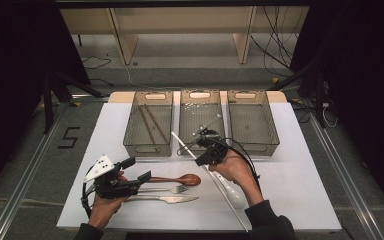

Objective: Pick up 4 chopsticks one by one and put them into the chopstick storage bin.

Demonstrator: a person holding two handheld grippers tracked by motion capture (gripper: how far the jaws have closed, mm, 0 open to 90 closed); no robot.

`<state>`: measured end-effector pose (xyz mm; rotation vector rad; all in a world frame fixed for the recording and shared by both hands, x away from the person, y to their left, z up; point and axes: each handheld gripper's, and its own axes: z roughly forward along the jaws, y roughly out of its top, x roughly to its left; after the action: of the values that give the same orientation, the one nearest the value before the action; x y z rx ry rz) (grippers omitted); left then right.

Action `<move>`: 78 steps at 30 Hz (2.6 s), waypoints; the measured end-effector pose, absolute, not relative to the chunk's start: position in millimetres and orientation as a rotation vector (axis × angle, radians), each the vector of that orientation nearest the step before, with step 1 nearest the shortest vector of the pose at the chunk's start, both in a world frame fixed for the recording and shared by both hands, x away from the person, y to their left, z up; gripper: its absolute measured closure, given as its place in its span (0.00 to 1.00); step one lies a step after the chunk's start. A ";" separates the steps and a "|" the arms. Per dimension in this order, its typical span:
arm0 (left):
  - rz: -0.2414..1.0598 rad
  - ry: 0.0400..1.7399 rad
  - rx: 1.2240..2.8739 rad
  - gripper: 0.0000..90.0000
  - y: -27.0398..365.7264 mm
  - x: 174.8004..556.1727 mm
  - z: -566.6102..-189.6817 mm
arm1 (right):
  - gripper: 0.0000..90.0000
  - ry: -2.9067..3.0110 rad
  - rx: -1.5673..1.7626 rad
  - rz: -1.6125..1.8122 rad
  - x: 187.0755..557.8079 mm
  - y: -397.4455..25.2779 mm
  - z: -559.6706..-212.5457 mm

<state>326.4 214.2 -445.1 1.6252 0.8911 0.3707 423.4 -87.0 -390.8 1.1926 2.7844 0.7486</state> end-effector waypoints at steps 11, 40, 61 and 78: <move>0.368 0.889 1.622 0.18 215.2 326.6 -445.0 | 0.95 2.759 1.168 0.823 452.9 -56.3 -377.1; 0.361 0.887 1.607 0.18 215.5 326.6 -444.2 | 0.95 2.694 1.260 0.911 530.5 11.0 -351.8; 0.358 0.882 1.607 0.18 215.8 326.7 -443.9 | 0.95 2.563 1.372 1.037 557.7 32.4 -354.2; 0.357 0.878 1.606 0.18 215.9 326.6 -443.4 | 0.95 2.494 1.366 1.068 564.3 47.8 -363.0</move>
<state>326.6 215.9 -443.4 1.6064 0.8777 0.3568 564.3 47.8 -363.0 1.3660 2.4945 1.0676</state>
